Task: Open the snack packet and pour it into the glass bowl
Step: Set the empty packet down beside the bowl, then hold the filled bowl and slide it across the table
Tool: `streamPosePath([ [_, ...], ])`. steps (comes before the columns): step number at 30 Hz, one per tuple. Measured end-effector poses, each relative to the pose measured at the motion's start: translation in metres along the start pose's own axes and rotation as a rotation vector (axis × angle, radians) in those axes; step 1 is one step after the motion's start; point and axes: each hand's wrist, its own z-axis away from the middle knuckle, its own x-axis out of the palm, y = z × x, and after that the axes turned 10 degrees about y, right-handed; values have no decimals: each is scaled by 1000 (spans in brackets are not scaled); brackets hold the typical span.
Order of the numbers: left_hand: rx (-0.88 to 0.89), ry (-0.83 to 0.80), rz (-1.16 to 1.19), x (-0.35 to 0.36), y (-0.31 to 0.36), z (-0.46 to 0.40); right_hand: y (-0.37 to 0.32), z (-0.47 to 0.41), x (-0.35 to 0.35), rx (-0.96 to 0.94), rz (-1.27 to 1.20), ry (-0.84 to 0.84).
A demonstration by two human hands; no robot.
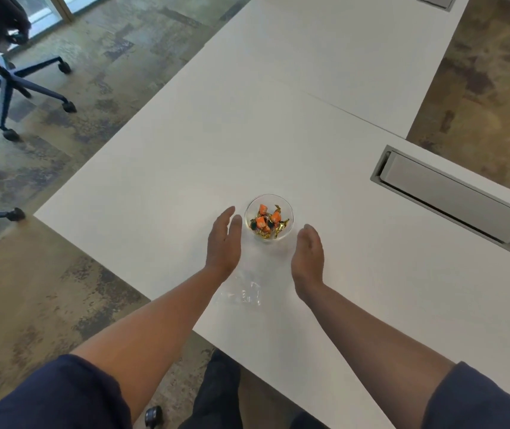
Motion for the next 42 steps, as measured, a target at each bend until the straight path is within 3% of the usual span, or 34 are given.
streamPosePath([
  [7, 17, 36, 252, 48, 5, -35, -17, -50, 29, -124, -127, -122],
  [15, -132, 92, 532, 67, -9, -48, 0, -69, 56, -24, -336, -91],
  [24, -169, 104, 625, 71, 7, -35, -8, -56, 56, 25, -424, -74],
  [31, -70, 10, 603, 80, 53, -4, -42, -39, 11, 20, -520, -53],
  [42, -20, -303, 512, 169, 102, 113, -47, -30, -156, -47, -569, 136],
])
